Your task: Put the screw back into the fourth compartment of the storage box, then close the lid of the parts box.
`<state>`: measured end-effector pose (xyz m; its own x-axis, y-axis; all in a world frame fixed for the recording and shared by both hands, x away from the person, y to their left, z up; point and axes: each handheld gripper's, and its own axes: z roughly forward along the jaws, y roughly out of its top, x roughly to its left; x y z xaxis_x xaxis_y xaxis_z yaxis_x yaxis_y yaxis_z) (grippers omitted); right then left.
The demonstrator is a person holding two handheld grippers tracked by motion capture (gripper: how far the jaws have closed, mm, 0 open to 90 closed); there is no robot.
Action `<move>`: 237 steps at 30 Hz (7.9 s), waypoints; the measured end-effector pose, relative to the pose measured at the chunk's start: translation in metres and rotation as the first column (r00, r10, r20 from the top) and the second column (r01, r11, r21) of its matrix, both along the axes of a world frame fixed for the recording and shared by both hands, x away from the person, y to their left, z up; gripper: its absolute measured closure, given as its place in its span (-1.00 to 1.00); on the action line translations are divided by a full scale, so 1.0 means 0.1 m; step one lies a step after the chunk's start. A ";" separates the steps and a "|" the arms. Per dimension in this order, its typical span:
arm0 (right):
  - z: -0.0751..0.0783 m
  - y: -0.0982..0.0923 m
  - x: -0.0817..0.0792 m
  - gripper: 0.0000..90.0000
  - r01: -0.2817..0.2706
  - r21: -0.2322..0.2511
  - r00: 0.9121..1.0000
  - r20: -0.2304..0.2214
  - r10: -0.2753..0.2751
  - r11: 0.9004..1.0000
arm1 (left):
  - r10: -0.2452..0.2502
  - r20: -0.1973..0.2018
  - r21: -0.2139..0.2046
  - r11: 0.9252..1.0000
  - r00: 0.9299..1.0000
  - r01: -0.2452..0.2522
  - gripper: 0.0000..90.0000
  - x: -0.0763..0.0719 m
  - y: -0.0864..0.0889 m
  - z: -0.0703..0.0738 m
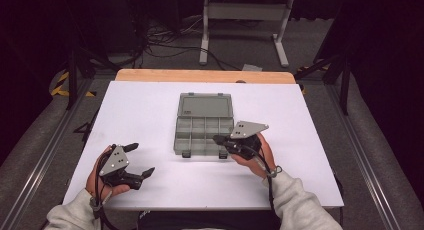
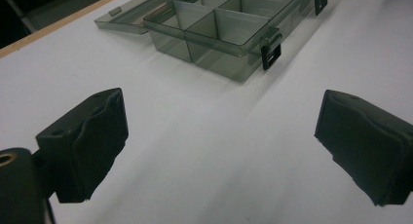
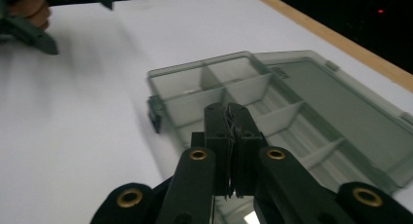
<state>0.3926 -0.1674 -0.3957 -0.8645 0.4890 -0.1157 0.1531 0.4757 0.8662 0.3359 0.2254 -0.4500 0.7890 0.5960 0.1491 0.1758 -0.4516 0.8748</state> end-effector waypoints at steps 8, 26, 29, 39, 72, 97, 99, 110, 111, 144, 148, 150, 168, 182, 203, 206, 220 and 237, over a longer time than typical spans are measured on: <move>0.04 -0.24 0.25 0.97 0.119 0.038 0.993 -0.001 -0.119 0.992 | 0.003 -0.001 0.000 1.000 1.000 -0.003 -0.87 0.00 0.00 0.00; -0.10 -0.30 0.58 0.97 0.223 0.044 0.974 -0.060 -0.220 0.974 | 0.000 -0.010 0.007 1.000 1.000 0.000 -0.87 0.01 -0.02 -0.02; -0.13 -0.27 0.61 0.97 0.230 0.037 0.972 -0.063 -0.227 0.973 | 0.001 -0.010 0.010 1.000 1.000 -0.001 -0.87 0.01 -0.02 -0.02; -0.24 -0.24 0.69 0.97 0.251 0.020 0.963 -0.105 -0.248 0.968 | 0.001 -0.009 0.005 1.000 1.000 -0.001 -0.87 0.01 -0.01 -0.01; -0.18 -0.59 0.67 0.57 0.333 0.026 0.939 -0.100 -0.329 0.943 | 0.082 -0.026 -0.021 0.996 0.996 -0.083 -0.65 0.14 -0.04 0.03; -0.22 -0.75 0.72 0.52 0.365 0.018 0.926 -0.113 -0.361 0.931 | 0.169 -0.062 0.107 0.981 0.984 -0.162 -0.16 0.75 -0.14 0.11; -0.23 -0.76 0.71 0.53 0.364 0.015 0.926 -0.114 -0.360 0.931 | 0.149 -0.060 0.121 0.983 0.987 -0.141 0.01 0.81 -0.17 0.13; -0.31 -0.77 0.73 0.94 0.365 -0.076 0.920 -0.126 -0.371 0.928 | 0.154 -0.091 0.232 0.964 0.984 -0.129 0.86 1.25 -0.44 0.17; -0.33 -0.75 0.76 0.99 0.357 -0.104 0.922 -0.117 -0.368 0.928 | 0.154 -0.104 0.220 0.967 0.983 -0.128 0.92 1.30 -0.44 0.17; -0.54 -0.48 1.42 1.00 0.298 -0.178 0.905 -0.262 -0.337 0.938 | 0.160 -0.228 0.178 0.977 0.960 -0.120 0.90 1.97 -0.84 -0.11; -0.54 -0.49 1.44 1.00 0.296 -0.172 0.902 -0.274 -0.334 0.940 | 0.167 -0.225 0.171 0.977 0.960 -0.130 0.86 1.98 -0.83 -0.12; -0.54 -0.50 1.45 1.00 0.293 -0.161 0.899 -0.288 -0.329 0.942 | 0.178 -0.213 0.177 0.974 0.961 -0.141 0.84 1.99 -0.84 -0.12; -0.55 -0.45 1.59 1.00 0.286 -0.151 0.904 -0.284 -0.319 0.946 | 0.185 -0.266 0.114 0.981 0.946 -0.159 0.83 2.18 -0.83 -0.13; -0.57 -0.43 1.63 1.00 0.271 -0.127 0.913 -0.280 -0.297 0.954 | 0.207 -0.267 0.090 0.978 0.941 -0.189 0.76 2.31 -0.87 -0.05; -0.40 -0.47 1.61 0.90 0.346 -0.064 0.920 -0.174 -0.351 0.936 | 0.180 -0.237 0.039 0.984 0.955 -0.175 0.82 2.29 -0.86 0.05; -0.38 -0.44 1.62 0.80 0.361 -0.044 0.918 -0.158 -0.363 0.932 | 0.176 -0.225 0.035 0.984 0.958 -0.172 0.85 2.29 -0.85 0.06; -0.29 -0.44 1.59 0.76 0.375 -0.016 0.920 -0.122 -0.374 0.927 | 0.200 -0.182 0.039 0.980 0.963 -0.196 0.84 2.26 -0.87 0.14; -0.14 -0.51 1.49 0.58 0.359 0.033 0.928 -0.114 -0.354 0.933 | 0.202 -0.147 0.035 0.979 0.968 -0.199 0.75 2.17 -0.89 0.35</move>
<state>0.5420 -0.2184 -0.4100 -0.6379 0.7701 0.0000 0.3950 0.3272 0.8584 0.5529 0.1363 -0.4154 0.6676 0.7427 0.0523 0.3920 -0.4103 0.8234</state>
